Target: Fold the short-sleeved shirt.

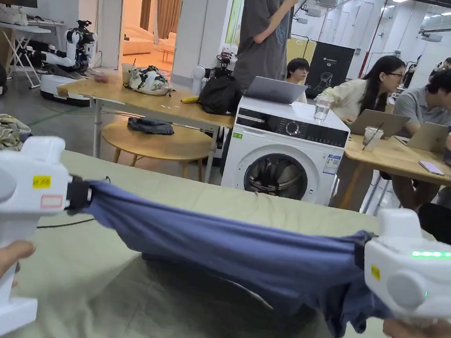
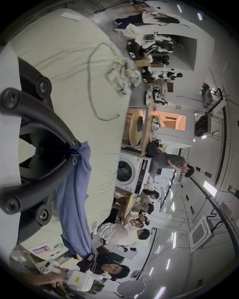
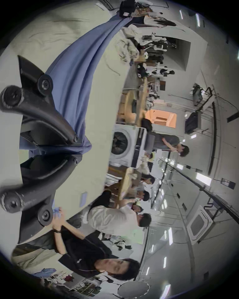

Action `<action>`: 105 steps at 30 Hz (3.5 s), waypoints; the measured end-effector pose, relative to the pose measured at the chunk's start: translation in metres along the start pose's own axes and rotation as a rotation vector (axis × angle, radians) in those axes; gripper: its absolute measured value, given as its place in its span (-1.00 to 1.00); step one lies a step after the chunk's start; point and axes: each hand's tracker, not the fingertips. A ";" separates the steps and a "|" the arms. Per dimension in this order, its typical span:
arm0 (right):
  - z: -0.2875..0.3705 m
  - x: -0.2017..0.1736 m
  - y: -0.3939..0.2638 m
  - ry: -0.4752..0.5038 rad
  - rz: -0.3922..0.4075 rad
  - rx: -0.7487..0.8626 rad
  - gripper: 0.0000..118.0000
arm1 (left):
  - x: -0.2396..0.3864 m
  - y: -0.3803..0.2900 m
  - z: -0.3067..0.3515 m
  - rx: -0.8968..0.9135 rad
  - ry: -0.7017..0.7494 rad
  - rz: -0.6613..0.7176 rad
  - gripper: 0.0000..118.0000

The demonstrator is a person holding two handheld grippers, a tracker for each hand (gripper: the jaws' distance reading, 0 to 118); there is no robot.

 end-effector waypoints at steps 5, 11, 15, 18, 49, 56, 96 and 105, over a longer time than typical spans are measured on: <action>0.034 -0.008 -0.070 0.026 0.016 -0.109 -0.92 | -0.010 -0.083 0.021 -0.090 0.007 0.038 -1.00; 0.041 -0.016 -0.139 0.059 0.011 -0.263 -0.92 | -0.016 -0.166 0.024 -0.273 0.039 0.040 -1.00; 0.028 -0.017 -0.179 0.064 -0.039 -0.361 -0.92 | -0.022 -0.206 0.013 -0.378 0.067 0.071 -1.00; 0.024 -0.018 -0.201 0.064 -0.040 -0.387 -0.91 | -0.031 -0.229 -0.002 -0.430 0.083 0.067 -1.00; 0.035 -0.091 -0.134 0.070 -0.193 0.022 -1.00 | 0.075 -0.157 -0.050 -0.084 0.131 -0.198 -1.00; -0.015 -0.094 -0.123 0.091 -0.177 -0.069 -1.00 | 0.035 -0.082 -0.173 -0.231 0.130 -0.149 -1.00; -0.157 0.037 -0.084 0.040 -0.293 -0.382 -0.13 | 0.026 -0.035 -0.247 -0.360 0.129 -0.266 -1.00; -0.254 0.044 -0.091 0.113 -0.228 -0.650 -0.02 | 0.009 -0.042 -0.198 -0.347 0.151 -0.226 -1.00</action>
